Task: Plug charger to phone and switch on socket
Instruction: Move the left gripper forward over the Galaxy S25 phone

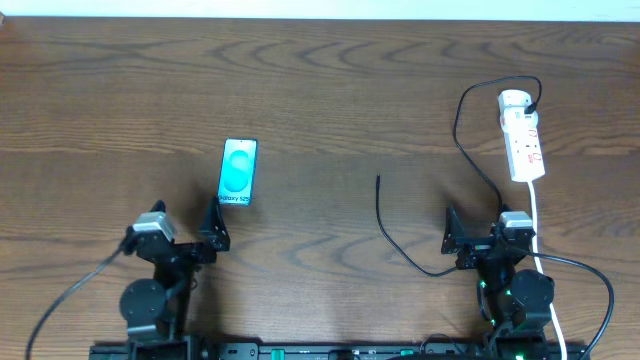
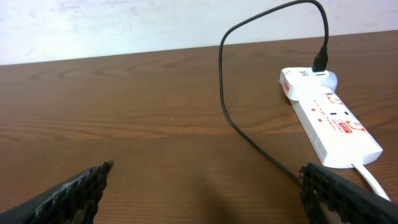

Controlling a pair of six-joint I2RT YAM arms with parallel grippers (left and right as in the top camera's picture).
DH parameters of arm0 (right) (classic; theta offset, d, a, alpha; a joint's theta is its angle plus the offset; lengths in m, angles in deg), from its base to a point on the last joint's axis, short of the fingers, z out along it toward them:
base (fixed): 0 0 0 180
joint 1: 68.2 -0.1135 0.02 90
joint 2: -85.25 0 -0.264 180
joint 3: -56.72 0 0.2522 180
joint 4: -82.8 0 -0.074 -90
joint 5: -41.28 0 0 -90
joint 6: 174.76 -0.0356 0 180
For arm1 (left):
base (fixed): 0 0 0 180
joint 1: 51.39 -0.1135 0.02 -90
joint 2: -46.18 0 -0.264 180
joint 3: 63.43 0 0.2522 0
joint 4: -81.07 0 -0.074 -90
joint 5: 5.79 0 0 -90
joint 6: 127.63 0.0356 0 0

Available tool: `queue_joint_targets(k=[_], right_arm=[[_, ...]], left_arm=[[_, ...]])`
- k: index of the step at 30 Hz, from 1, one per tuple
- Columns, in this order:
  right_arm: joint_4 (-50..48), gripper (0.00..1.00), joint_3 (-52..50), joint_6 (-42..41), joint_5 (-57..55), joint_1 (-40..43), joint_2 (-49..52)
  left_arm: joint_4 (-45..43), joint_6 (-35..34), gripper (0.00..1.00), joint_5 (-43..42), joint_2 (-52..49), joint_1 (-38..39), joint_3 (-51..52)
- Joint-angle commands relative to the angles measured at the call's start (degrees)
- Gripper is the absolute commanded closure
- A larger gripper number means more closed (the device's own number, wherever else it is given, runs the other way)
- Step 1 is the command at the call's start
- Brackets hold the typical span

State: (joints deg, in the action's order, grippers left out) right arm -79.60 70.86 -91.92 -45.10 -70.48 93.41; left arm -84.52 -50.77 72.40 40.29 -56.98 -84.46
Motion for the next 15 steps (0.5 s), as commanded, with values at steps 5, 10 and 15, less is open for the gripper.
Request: queue_joint_targets(k=[5, 10, 15], right_arm=[[0.3, 0.01, -0.1, 0.4, -0.2, -0.4, -0.4], [0.3, 0.01, -0.1, 0.4, -0.3, -0.4, -0.4], [0.3, 0.01, -0.1, 0.4, -0.3, -0.4, -0.4]], left_arm=[[4.3, 3.7, 0.02, -2.6, -21.4, -0.2, -23.5], [17.5, 3.7, 0.02, -5.9, -42.0, -0.2, -45.8], [34.9, 3.7, 0.02, -7.0, -60.4, -0.1, -68.3]])
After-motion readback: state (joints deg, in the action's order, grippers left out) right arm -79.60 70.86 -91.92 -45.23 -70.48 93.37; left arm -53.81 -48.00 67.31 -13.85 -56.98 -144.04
